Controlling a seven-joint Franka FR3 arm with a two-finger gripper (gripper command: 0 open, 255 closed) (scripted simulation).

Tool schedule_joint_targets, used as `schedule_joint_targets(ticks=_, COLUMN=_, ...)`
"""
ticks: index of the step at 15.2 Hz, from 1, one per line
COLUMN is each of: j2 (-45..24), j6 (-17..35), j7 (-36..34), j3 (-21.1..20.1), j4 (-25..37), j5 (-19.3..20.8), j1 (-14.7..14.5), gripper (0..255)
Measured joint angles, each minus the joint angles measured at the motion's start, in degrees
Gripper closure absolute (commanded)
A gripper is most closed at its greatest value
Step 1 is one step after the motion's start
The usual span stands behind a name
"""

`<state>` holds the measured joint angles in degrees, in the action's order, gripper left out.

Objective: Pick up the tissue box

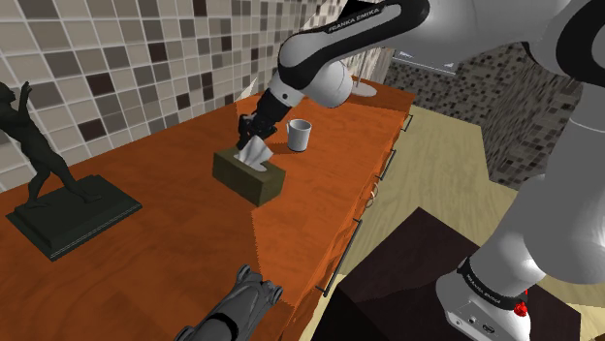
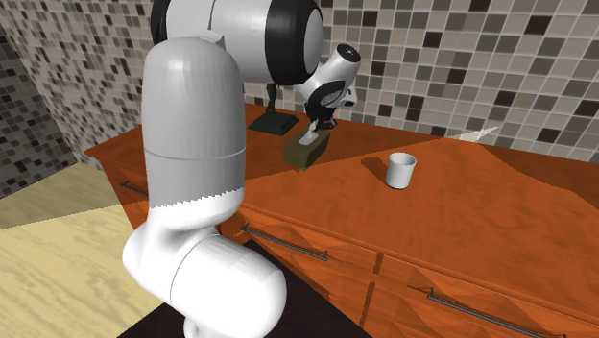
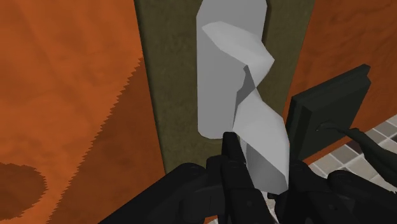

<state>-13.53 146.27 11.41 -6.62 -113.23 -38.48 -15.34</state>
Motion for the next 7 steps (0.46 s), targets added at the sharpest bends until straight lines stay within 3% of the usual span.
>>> schedule_joint_targets(ticks=7, j2=2.35, j6=-3.83, j7=-3.71, j3=0.79, j4=2.04, j5=2.91, j1=-0.29, gripper=255)
